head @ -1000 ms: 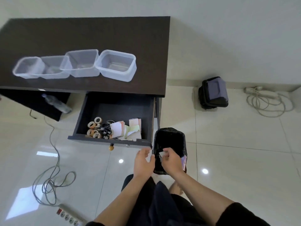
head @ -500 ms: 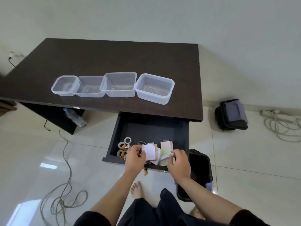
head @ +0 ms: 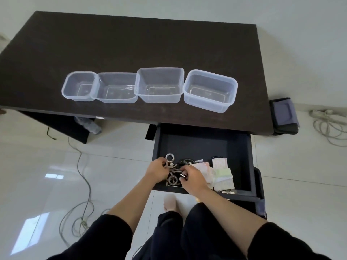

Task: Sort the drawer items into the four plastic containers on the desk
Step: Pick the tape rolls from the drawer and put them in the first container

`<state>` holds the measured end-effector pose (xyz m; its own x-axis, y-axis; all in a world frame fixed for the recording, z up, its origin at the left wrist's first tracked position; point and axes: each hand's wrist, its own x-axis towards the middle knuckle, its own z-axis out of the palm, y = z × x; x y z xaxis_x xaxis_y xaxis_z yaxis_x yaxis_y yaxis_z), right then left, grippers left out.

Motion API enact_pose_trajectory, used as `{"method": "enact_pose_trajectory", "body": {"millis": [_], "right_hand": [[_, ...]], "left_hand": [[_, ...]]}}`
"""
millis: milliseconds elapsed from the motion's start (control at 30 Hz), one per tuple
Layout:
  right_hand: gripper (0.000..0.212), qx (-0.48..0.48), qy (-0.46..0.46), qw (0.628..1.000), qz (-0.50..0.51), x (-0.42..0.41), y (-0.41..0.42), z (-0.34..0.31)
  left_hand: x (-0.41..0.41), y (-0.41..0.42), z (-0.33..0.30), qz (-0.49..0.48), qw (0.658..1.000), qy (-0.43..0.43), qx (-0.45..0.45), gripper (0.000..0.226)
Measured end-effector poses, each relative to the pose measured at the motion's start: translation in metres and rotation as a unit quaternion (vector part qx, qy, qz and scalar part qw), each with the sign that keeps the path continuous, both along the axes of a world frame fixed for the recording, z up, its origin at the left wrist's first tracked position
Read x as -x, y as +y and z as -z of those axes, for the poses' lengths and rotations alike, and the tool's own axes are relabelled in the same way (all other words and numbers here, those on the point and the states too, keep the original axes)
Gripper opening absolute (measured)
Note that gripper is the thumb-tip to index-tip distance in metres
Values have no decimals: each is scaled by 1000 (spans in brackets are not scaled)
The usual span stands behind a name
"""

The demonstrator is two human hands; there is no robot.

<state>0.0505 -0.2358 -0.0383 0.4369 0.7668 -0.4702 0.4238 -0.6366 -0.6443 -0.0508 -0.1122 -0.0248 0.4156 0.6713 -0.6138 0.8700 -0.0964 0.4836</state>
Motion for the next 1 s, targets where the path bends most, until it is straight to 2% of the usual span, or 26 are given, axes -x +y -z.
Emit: {"method": "enact_pose_trajectory", "body": {"millis": [167,267,433,600,733,867,1000], "right_hand": [[39,65,66,993,-76,-5,18,14],[49,91,-14,987,-134,-11,26,22],[48,84,-92,979,-161,-19,29,22],[46,64,-128,979,-145,-24,21,30],[45,33,-164,970,-177,-26,14,36],[27,-5,-150,962,-230,-24,16,40],[26,-11,-134,967,-218,-25,14,47]], "left_hand": [[-14,4,4,123,986,108,27,33],[-18,1,12,123,983,128,41,48],[-19,-3,20,111,989,98,29,59],[-17,-3,27,88,994,47,44,39],[-18,-3,27,96,994,38,44,35],[-16,-5,26,104,993,34,44,37],[-16,-5,28,92,994,34,44,37]]}}
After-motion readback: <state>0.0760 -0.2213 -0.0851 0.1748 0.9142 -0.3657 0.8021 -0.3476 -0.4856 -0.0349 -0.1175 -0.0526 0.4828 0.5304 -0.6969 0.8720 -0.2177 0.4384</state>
